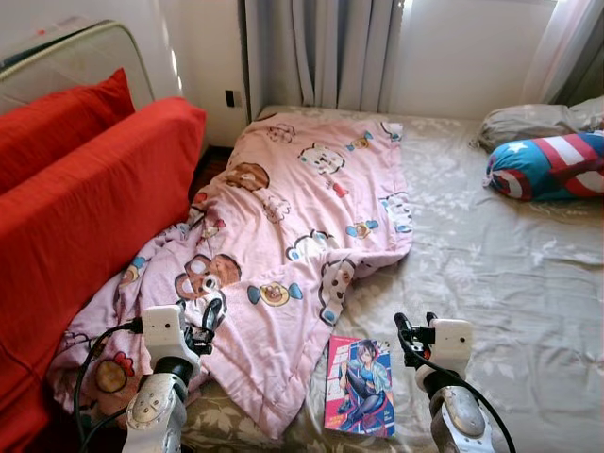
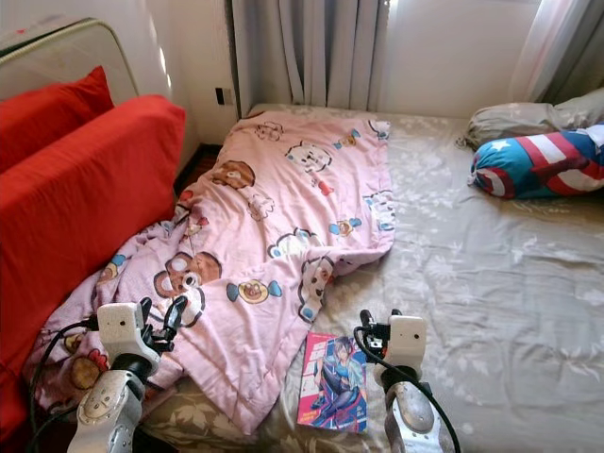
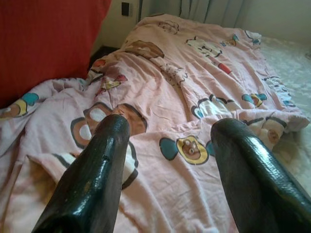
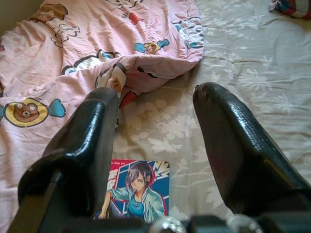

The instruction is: Clean up the room

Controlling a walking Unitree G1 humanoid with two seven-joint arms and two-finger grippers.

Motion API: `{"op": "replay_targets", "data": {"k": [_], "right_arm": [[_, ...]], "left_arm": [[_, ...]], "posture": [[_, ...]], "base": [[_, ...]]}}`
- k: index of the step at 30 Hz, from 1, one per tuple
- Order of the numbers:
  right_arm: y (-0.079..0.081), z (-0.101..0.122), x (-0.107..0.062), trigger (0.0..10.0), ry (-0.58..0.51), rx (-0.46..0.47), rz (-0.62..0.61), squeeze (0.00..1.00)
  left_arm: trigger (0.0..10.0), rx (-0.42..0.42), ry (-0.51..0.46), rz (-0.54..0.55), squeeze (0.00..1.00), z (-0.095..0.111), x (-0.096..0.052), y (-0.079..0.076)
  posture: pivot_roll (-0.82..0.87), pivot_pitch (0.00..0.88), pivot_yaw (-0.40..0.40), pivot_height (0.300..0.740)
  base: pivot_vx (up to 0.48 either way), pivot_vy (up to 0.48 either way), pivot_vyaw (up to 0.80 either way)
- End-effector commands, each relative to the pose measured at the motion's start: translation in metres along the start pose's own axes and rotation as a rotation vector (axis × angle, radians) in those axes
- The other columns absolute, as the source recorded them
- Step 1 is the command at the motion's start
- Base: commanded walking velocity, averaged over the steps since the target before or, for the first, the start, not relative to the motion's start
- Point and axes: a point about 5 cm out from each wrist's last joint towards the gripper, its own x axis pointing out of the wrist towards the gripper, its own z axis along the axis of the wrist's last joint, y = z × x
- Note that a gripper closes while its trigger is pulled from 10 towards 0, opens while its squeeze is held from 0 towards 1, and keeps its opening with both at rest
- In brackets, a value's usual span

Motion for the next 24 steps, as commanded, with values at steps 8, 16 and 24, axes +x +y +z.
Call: {"op": "replay_targets", "data": {"k": [8,16,24], "right_arm": [[-0.0005,-0.0002,0.0008,10.0,0.015,-0.026,0.008,0.0],[-0.0001,0.0019,0.0016,10.0,0.0,-0.028,0.024,0.0],[0.0018,0.0016,0.0019,10.0,0.002,-0.026,0.026,0.0]], "left_arm": [[10.0,-0.002,0.018,-0.005,0.0,-0.0049,-0.0001,-0.0016],[10.0,-0.002,0.02,-0.007,0.0,-0.0058,-0.0006,-0.0026],[10.0,0.0,0.024,-0.015,0.0,-0.0073,-0.0014,-0.0036]], "posture": [[0.02,0.053,-0.037,0.675],[0.02,0.048,-0.039,0.65],[0.01,0.036,-0.034,0.65]], "base": [[0.0,0.0,0.0],[0.0,0.0,0.0],[0.0,0.0,0.0]]}}
